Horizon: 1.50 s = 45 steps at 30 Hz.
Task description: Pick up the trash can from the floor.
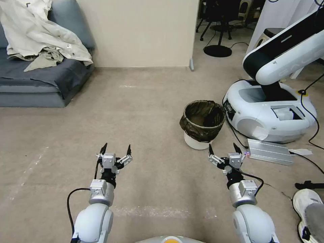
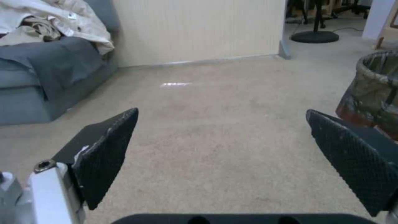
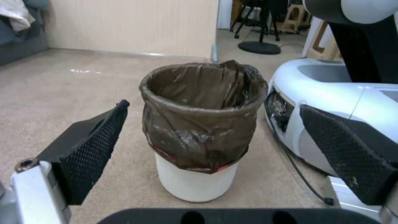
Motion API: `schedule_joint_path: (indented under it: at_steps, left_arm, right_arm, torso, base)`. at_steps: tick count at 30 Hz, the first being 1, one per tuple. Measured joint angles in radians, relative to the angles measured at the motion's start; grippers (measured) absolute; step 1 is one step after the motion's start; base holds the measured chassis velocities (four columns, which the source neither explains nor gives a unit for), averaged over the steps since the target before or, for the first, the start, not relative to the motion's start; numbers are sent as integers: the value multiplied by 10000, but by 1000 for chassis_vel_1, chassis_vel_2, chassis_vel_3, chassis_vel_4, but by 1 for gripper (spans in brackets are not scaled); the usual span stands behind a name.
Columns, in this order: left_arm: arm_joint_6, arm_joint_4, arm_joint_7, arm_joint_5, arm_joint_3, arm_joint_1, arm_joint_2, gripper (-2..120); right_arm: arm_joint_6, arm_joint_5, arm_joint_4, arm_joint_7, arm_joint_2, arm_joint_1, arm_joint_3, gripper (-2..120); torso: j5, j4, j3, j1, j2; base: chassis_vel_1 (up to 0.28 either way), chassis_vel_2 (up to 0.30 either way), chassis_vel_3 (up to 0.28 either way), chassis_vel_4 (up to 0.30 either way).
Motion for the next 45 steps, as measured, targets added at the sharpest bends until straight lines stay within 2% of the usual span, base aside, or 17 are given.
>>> schedule_joint_path:
  at_steps: [11, 12, 13, 15, 16, 19, 20, 23, 24, 27, 30, 45]
  left_arm:
    - [14, -3, -2, -13, 5, 6, -7, 100]
    - [229, -334, -55, -149, 123, 97, -149, 100]
    - [229, -334, -55, -149, 123, 97, -149, 100]
    - [702, -1052, -132, -441, 424, 289, -470, 100]
    - [1119, -1648, -211, -694, 676, 462, -736, 100]
    - [1461, -2073, -284, -893, 803, 578, -897, 100]
    - [1533, -2111, -292, -928, 789, 616, -901, 100]
    - [1568, -2114, -292, -900, 657, 627, -857, 100]
    - [1577, -2070, -302, -813, 588, 610, -802, 100]
    - [1560, -1969, -299, -785, 503, 590, -739, 100]
    - [1420, -1785, -228, -798, 415, 529, -687, 100]
    - [1301, -1540, 80, -982, 298, 360, -717, 100]
  right_arm:
    - [0, 0, 0, 0, 0, 0, 0, 100]
    - [-35, -9, 71, 8, 13, -63, -2, 100]
    - [-35, -9, 71, 8, 13, -63, -2, 100]
    - [-204, -85, 520, 50, 99, -329, -58, 100]
    - [-412, -180, 993, 103, 191, -635, -109, 100]
    - [-672, -304, 1624, 172, 315, -1031, -198, 100]
    - [-796, -361, 1994, 207, 379, -1271, -234, 100]
    - [-718, -385, 2370, 295, 447, -1605, -268, 100]
    - [-356, -401, 2639, 427, 521, -1882, -296, 100]
    - [52, -352, 2521, 450, 530, -1918, -262, 100]
    - [424, -197, 2341, 477, 485, -1874, -186, 100]
    - [822, -35, 2073, 484, 384, -1831, -59, 100]
  torso:
    - [0, 0, 0, 0, 0]
    - [-1, 2, 1, 0, -1]
    - [-1, 2, 1, 0, -1]
    - [3, 0, 0, 0, 0]
    - [0, -2, 0, 0, 0]
    - [7, -2, -1, -1, 0]
    - [-3, -3, 0, -1, 0]
    - [13, 3, 0, 1, 0]
    - [-13, -2, -1, -1, 0]
    - [7, 0, -1, 0, 0]
    - [0, 2, 0, 0, 0]
    - [0, 1, 0, 0, -1]
  base:
    - [0, 0, 0, 0]
    - [0, 0, 0, 0]
    - [0, 0, 0, 0]
    - [0, 0, 0, 0]
    - [0, 0, 0, 0]
    - [0, 0, 0, 0]
    - [0, 0, 0, 0]
    - [0, 0, 0, 0]
    - [0, 0, 0, 0]
    - [0, 0, 0, 0]
    - [0, 0, 0, 0]
    - [0, 0, 0, 0]
